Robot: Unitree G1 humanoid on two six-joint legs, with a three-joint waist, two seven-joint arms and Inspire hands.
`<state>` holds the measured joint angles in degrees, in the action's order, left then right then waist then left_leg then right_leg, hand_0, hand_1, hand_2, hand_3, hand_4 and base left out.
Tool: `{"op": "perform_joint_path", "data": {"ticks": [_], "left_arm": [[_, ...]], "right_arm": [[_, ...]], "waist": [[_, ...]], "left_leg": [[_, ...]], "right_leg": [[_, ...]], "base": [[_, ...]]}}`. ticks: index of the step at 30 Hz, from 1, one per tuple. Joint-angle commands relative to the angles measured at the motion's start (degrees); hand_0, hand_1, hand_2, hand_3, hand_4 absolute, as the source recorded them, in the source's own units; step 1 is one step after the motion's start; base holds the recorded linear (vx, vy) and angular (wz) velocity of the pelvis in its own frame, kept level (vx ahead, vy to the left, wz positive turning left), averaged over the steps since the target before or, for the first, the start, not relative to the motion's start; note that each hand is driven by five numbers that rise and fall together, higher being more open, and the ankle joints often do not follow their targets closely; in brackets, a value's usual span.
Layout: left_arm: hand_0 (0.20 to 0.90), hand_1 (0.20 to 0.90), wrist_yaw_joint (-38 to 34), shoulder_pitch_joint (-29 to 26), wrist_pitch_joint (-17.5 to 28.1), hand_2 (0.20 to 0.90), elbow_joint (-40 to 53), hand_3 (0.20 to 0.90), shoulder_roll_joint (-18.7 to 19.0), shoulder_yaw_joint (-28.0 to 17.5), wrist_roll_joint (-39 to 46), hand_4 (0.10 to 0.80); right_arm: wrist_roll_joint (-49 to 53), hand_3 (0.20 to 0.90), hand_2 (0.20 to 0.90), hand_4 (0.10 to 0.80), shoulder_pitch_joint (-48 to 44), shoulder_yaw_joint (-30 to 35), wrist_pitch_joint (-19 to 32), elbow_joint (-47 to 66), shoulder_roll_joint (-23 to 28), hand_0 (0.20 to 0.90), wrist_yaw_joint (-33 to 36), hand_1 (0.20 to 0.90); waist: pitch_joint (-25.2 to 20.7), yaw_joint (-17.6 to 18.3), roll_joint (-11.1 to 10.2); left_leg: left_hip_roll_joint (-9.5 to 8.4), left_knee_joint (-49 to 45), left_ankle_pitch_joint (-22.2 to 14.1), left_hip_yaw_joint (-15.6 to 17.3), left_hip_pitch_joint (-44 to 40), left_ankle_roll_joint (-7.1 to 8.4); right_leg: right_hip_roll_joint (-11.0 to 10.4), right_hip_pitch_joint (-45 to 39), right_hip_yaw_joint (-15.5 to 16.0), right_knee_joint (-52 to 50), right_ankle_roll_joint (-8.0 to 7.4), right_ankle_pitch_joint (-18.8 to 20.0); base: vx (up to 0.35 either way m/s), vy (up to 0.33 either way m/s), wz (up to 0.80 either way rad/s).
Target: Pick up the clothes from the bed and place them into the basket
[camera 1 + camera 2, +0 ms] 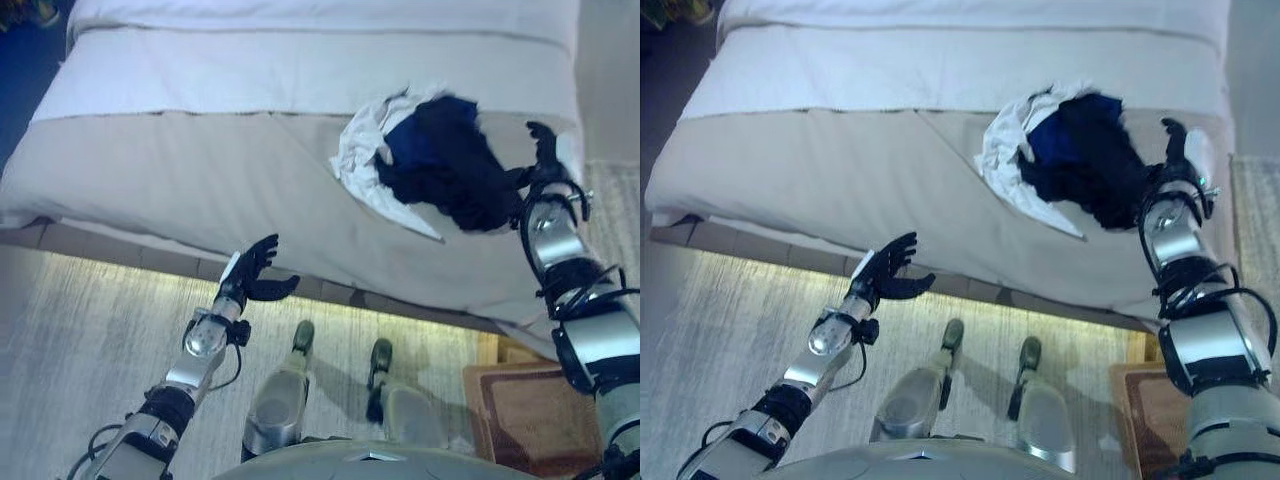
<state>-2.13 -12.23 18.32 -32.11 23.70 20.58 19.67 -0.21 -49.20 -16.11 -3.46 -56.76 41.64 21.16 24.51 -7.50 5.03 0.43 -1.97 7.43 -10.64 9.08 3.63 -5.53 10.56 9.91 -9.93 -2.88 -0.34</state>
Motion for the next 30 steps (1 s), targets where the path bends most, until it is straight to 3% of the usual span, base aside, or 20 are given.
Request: {"op": "perform_joint_path", "data": {"ticks": [1, 16, 27, 28, 30], "left_arm": [[0.9, 0.9, -1.87, -1.2, 7.03, 0.9, 8.75, 0.9, 2.99, -0.85, 4.86, 0.8], [0.9, 0.9, -4.07, -0.84, 6.38, 0.9, 19.01, 0.9, 4.49, -0.57, 7.04, 0.8], [0.9, 0.9, -4.66, 0.41, 6.31, 0.9, 23.29, 0.9, 5.82, 0.47, 7.36, 0.8], [0.9, 0.9, -5.01, 0.47, 6.48, 0.9, 24.01, 0.9, 6.13, 0.53, 7.6, 0.8], [0.9, 0.9, -5.52, 0.43, 6.26, 0.9, 25.16, 0.9, 6.41, 0.46, 8.1, 0.8]], "right_arm": [[-2.87, 0.9, 0.9, 0.8, -3.93, -4.61, 1.47, 3.73, 3.32, 0.9, 3.32, 0.9], [-2.35, 0.9, 0.9, 0.8, -9.45, -5.7, -2.2, 4.19, 4.03, 0.9, 5.36, 0.9], [-2.84, 0.9, 0.9, 0.8, -14.38, -8.75, -6.97, 2.73, 6.04, 0.9, 2.77, 0.9], [-3.32, 0.831, 0.841, 0.731, -15.14, -9.54, -8.11, 2.6, 6.36, 0.841, 2.43, 0.841], [-3.57, 0.837, 0.846, 0.737, -16.1, -10.18, -9.05, 2.01, 6.8, 0.846, 2.4, 0.846]], "waist": [[-1.52, -1.1, -2.7], [4.79, -2.68, -0.87], [5.28, -3.64, -0.12], [5.28, -3.73, 0.03], [5.28, -3.78, 0.3]], "left_leg": [[-2.8, -13.7, -11.2, 3.89, 3.6, -2.35], [-5.64, -24.51, -13.66, 3.73, 15.12, -4.46], [-5.98, -27.85, -13.24, 4.19, 21.81, -4.97], [-5.97, -28.66, -13.26, 4.43, 23.21, -5.06], [-5.9, -29.5, -13.27, 4.68, 24.86, -5.19]], "right_leg": [[-3.79, 4.12, -0.23, -9.3, 1.18, -2.89], [-3.63, 13.2, -0.02, -19.83, 2.75, -6.46], [-3.23, 19.37, 0.6, -24.19, 3.2, -7.32], [-3.3, 20.6, 0.62, -25.05, 3.24, -7.44], [-3.4, 22.2, 0.53, -26.21, 3.24, -7.65]], "base": [[-0.013, 0.021, 0.11], [0.005, -0.007, 0.07], [0.005, -0.01, 0.02], [0.0, 0.0, 0.0], [0.0, 0.0, 0.0]]}}
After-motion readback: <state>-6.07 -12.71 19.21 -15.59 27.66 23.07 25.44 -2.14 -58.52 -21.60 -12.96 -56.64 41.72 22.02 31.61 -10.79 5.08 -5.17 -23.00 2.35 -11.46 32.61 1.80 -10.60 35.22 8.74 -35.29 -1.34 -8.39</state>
